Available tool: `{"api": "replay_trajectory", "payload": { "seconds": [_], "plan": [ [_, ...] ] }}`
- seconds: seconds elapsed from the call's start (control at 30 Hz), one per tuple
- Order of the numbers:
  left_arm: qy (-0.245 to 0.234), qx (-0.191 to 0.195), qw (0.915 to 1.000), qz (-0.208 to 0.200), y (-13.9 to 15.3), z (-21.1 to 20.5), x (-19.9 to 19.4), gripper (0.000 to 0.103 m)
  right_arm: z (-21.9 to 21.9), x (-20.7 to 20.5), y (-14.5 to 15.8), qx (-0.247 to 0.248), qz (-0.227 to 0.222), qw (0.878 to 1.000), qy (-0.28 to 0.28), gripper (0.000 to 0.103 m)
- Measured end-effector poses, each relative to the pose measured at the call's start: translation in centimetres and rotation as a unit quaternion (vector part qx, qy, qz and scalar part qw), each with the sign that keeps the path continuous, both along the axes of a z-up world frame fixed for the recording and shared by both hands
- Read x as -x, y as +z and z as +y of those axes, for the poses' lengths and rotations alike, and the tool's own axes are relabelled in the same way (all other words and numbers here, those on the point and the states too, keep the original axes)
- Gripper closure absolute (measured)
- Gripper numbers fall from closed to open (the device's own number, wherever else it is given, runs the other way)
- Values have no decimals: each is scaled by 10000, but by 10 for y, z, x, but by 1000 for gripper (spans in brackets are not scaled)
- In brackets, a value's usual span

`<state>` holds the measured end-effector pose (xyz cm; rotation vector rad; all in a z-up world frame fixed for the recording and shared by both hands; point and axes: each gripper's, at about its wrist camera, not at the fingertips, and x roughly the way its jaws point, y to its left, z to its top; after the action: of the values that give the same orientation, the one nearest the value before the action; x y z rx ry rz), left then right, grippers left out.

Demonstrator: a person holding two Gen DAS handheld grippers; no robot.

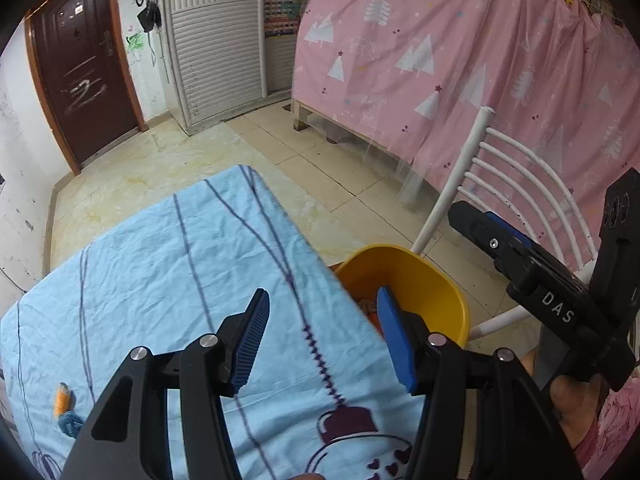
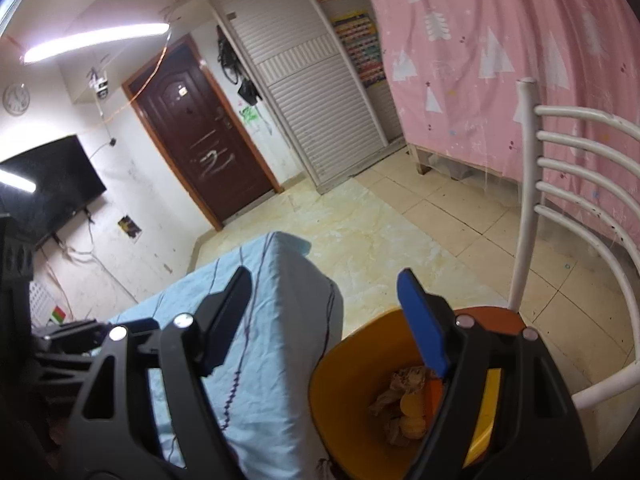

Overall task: Collect trash
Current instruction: 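Return both tools to the spool and blue ball on the bed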

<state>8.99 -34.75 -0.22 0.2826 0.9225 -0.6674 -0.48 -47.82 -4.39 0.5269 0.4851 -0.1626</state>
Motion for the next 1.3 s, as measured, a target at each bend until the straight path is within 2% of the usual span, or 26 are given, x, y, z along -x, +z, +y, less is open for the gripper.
{"api": "replay_trajectory", "payload": {
  "seconds": [0.1,0.23,0.33,0.5,0.7,1.03,1.3],
  "plan": [
    [174,-7,9998,-95,3,21,-4,55,11,-3,-1,-9,-32,9999,132,31],
    [521,-212,9979,-317,3,52,-10,55,31,-13,0,71,4,9993,363,30],
    [761,-215,9965,-272,1,81,-20,55,56,-22,1,317,54,9974,650,24],
    [1128,-108,9933,-224,3,128,-36,55,99,-41,-2,490,179,9916,1184,23],
    [1437,-80,9892,-276,3,172,-47,55,134,-59,-10,392,332,9856,1612,23],
    [1796,-34,9836,-132,-11,219,-63,55,192,-81,-13,676,544,9724,2166,23],
    [1971,-189,9802,36,-33,246,-73,55,229,-91,-17,880,722,9612,2511,23]
  ]
}}
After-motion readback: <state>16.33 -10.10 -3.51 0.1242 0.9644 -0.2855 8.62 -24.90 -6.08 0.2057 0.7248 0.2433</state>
